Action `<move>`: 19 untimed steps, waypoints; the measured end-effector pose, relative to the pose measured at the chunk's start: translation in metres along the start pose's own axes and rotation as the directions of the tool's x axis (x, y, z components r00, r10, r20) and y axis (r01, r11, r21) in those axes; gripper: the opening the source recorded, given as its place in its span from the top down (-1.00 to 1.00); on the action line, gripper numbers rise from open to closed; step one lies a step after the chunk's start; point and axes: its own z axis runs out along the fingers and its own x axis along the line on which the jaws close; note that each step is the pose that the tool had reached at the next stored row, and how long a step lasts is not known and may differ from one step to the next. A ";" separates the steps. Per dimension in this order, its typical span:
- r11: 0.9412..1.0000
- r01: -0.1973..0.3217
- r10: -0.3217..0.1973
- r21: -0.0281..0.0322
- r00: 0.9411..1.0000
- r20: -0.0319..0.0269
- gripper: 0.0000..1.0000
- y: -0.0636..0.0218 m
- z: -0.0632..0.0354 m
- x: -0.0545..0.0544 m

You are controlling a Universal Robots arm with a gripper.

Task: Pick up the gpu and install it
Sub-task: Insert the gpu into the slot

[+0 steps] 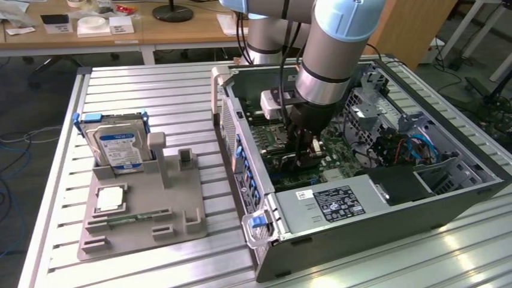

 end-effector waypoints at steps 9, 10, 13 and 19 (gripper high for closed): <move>1.000 0.000 0.000 0.000 1.000 0.000 -0.04 0.0000 -0.0040 0.000; 1.000 0.000 0.000 0.000 1.000 0.000 -0.04 0.0000 -0.0059 0.000; 1.000 0.000 0.000 0.000 1.000 0.000 -0.04 0.0000 -0.0103 -0.001; 1.000 0.000 0.000 0.000 1.000 0.000 -0.04 0.0000 -0.0150 -0.001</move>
